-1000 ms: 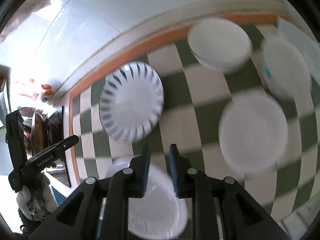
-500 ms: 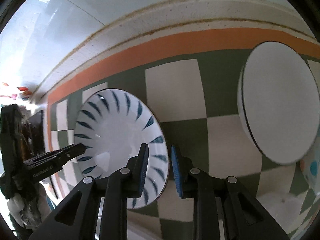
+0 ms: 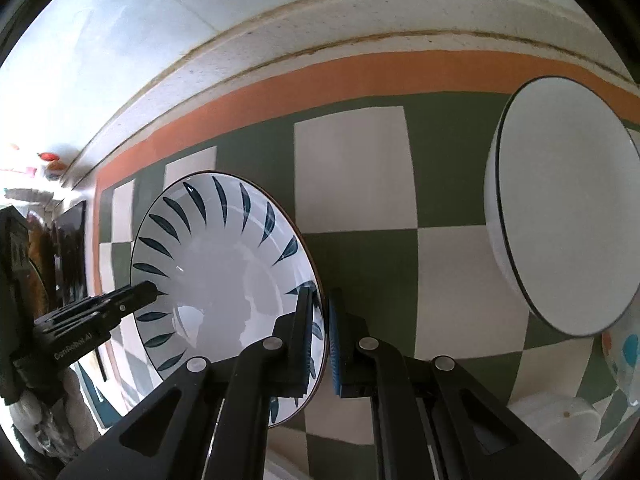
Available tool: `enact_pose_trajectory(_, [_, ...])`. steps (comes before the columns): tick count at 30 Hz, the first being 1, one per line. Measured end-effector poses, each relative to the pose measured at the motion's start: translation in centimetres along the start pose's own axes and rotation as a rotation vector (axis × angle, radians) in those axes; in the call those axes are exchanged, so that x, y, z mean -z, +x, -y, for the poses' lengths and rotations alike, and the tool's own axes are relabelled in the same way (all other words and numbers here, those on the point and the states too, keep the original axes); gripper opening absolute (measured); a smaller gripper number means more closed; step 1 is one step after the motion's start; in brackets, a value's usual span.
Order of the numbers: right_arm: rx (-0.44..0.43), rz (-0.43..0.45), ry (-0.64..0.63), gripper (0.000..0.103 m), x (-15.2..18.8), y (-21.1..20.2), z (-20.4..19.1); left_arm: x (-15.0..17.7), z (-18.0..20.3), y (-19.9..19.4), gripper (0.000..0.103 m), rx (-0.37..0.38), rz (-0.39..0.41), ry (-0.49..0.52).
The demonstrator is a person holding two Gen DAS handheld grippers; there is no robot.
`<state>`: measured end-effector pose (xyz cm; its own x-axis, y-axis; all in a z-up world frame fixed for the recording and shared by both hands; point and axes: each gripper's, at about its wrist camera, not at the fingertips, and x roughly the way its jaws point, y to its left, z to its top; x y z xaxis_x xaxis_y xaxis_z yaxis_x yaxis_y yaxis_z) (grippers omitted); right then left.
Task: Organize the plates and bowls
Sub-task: 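Grip the blue-striped plate rim with both tools and lift it, then lower the blue-striped plate onto the plate stack with both tools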
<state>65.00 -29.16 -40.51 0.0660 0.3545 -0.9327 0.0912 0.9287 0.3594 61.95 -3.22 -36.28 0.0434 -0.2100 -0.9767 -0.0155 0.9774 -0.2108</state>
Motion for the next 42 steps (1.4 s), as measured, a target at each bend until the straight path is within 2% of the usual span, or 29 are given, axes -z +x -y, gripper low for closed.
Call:
enact_pose_trajectory(4, [-0.024,0.018,-0.018,0.009,1.1,-2.0,-0.6,1.4,0.3,-2.2,0.014,-0.008,0.033,0.01])
enact_pose_trajectory(9, [-0.029,0.041,-0.047,0.009,3.3,-4.9,-1.8,3.8,0.7,-4.6,0.014,0.019,0.042,0.018])
enact_pose_trajectory(12, [-0.027,0.054,-0.05,0.009,5.4,-6.6,-2.2,6.0,1.3,-5.8,0.014,0.029,0.042,0.055])
enact_pose_trajectory(19, [-0.036,0.063,-0.006,0.009,12.8,-9.0,-2.0,11.2,1.3,-6.7,0.014,0.03,0.024,0.112])
enact_pose_trajectory(25, [-0.035,0.029,0.019,0.009,18.7,-7.9,-1.2,15.2,0.4,-5.8,0.014,0.025,-0.006,0.134])
enact_pose_trajectory(31, [-0.043,-0.012,0.038,0.009,22.7,-5.5,-0.6,17.5,-0.5,-3.8,0.014,0.007,-0.047,0.135])
enact_pose_trajectory(35, [-0.039,-0.028,0.047,0.009,24.3,-4.3,-0.4,18.1,-0.7,-2.7,0.014,0.002,-0.064,0.14])
enact_pose_trajectory(42, [-0.021,-0.029,0.052,0.009,25.1,-3.4,-0.2,18.7,-0.6,-1.5,0.014,-0.018,-0.086,0.157])
